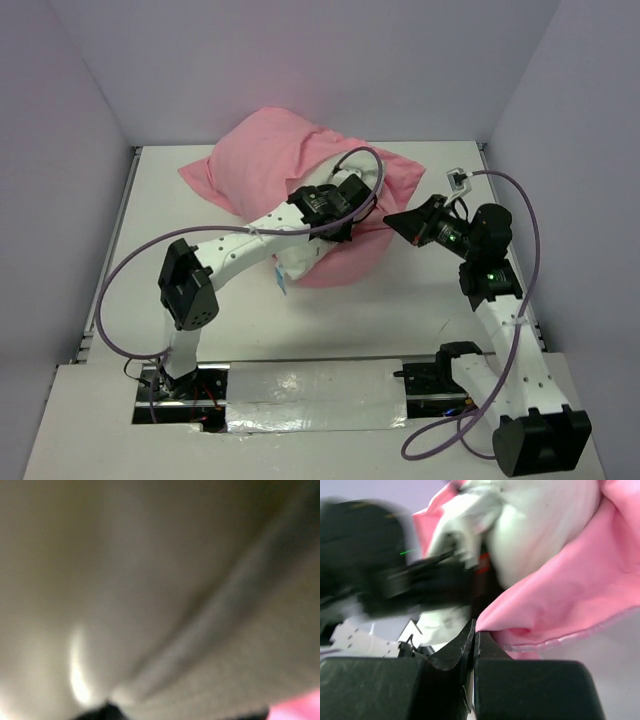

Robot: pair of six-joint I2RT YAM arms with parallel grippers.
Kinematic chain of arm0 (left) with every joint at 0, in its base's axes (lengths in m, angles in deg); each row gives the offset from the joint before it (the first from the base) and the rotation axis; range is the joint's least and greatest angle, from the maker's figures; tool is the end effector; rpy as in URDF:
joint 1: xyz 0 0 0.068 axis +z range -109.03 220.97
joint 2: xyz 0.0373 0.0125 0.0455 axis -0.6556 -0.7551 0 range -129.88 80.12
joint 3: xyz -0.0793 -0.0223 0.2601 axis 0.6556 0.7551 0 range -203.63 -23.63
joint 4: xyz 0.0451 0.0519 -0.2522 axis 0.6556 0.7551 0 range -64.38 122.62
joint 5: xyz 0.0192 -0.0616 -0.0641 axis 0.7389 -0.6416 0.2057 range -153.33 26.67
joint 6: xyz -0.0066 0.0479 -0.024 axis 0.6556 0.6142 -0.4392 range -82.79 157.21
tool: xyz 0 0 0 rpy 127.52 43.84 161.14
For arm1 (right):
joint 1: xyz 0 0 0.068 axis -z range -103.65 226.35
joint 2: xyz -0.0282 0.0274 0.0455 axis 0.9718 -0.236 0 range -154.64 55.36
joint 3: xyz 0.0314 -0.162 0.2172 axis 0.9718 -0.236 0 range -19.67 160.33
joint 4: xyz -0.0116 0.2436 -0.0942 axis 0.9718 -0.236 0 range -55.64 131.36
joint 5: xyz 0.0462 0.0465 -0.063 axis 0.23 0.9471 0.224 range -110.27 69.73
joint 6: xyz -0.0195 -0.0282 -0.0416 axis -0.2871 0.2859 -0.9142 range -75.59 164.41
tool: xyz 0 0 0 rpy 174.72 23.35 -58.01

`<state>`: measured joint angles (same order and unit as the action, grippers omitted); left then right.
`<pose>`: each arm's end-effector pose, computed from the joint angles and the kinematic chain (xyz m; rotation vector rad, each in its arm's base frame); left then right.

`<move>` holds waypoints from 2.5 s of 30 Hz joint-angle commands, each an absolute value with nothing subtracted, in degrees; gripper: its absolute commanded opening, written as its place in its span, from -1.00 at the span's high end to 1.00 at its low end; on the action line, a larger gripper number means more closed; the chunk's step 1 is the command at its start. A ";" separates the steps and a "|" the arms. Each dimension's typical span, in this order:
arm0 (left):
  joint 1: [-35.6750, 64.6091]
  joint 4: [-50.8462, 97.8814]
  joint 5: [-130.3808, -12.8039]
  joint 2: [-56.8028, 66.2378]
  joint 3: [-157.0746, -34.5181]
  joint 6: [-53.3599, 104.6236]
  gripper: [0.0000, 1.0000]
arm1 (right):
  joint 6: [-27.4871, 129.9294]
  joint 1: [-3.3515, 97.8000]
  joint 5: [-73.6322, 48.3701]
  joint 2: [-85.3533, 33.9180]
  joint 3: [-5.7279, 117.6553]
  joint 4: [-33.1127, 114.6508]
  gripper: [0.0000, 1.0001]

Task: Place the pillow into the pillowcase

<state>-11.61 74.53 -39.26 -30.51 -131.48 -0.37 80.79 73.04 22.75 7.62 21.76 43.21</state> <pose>0.2707 -0.3301 0.3250 0.1356 2.3774 -0.2266 0.1906 0.0353 0.3339 -0.1069 1.7526 1.1296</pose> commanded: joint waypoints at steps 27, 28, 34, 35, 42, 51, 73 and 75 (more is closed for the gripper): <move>8.27 74.57 -15.58 -40.96 -150.55 0.40 1.00 | 73.76 73.98 15.06 27.24 30.34 33.81 1.00; 8.10 74.75 -18.22 -41.95 -149.06 0.21 1.00 | 73.76 74.07 15.15 26.28 29.99 33.72 1.00; 2.65 62.02 -34.77 -36.25 -130.71 5.74 0.98 | 75.43 74.68 17.34 21.27 25.25 37.66 1.00; 1.78 61.40 -37.90 -34.68 -129.55 6.53 0.85 | 75.52 74.86 17.35 21.09 24.81 38.46 1.00; -2.10 57.97 -53.64 -26.50 -121.28 10.75 -0.30 | 69.81 74.86 14.98 15.30 25.68 30.92 0.85; -3.59 61.65 -56.83 -24.99 -124.78 10.05 -0.96 | 60.67 74.24 3.81 10.36 27.70 20.26 -0.08; 0.01 66.05 -50.93 -28.07 -137.53 5.83 0.05 | 77.81 48.49 -14.03 -9.66 16.61 56.83 -0.06; 0.01 65.87 -51.38 -28.07 -137.45 6.10 0.06 | 77.80 48.40 -14.21 -11.95 18.20 58.23 -0.07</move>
